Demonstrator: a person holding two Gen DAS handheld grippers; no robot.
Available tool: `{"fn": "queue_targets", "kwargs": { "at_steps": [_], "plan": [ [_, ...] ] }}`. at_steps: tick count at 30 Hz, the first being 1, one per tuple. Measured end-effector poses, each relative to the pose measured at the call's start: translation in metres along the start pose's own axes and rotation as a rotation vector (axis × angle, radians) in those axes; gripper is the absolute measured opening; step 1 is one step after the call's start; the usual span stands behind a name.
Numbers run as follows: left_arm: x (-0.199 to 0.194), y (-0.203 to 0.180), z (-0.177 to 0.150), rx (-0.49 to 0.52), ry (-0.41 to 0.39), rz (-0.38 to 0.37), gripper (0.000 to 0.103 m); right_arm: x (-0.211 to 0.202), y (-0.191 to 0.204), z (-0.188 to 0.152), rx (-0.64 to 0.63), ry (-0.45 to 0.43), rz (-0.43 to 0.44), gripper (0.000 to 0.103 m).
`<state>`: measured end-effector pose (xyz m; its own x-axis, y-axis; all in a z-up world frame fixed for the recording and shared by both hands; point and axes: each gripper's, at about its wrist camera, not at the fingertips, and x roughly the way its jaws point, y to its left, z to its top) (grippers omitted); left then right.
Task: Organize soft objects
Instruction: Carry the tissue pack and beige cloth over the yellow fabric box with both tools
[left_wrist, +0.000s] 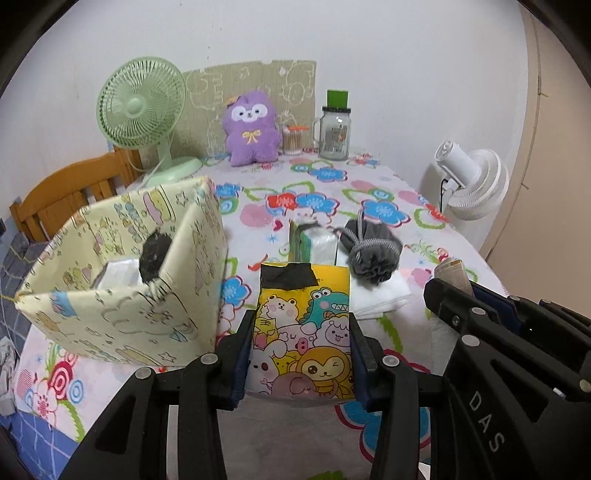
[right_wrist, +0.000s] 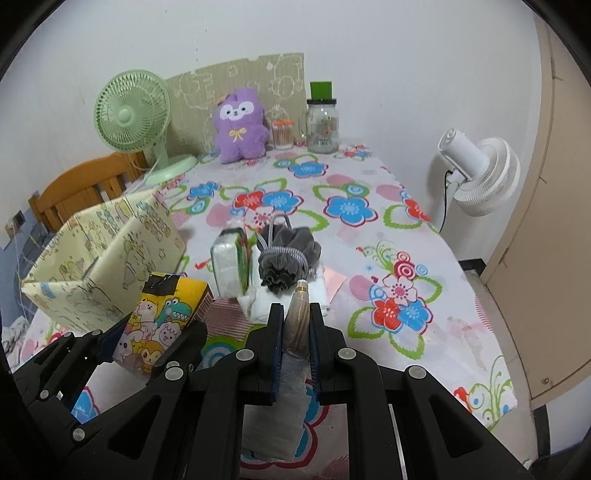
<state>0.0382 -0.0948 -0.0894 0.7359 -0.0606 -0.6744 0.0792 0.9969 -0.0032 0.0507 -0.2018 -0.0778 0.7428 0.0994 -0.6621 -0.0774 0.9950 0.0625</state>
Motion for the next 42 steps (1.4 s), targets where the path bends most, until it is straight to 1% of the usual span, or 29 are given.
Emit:
{"fn": "queue_targets", "kwargs": {
  "at_steps": [16,26,33,42],
  "plan": [
    [-0.045,0.003,0.028,0.025,-0.083,-0.03,0.046,-0.051,0.008,0.025,0.001,-0.095,-0.003,0.016],
    [-0.064,0.008,0.049,0.049,-0.115,-0.033,0.046,-0.071,0.019,0.046,-0.008,-0.133,-0.01,0.016],
    [-0.072,0.021,0.063,0.054,-0.133,-0.026,0.046,-0.074,0.033,0.06,-0.014,-0.148,0.012,0.016],
    [-0.068,0.05,0.074,0.049,-0.135,-0.011,0.046,-0.066,0.06,0.074,-0.027,-0.144,0.042,0.015]
  ]
}}
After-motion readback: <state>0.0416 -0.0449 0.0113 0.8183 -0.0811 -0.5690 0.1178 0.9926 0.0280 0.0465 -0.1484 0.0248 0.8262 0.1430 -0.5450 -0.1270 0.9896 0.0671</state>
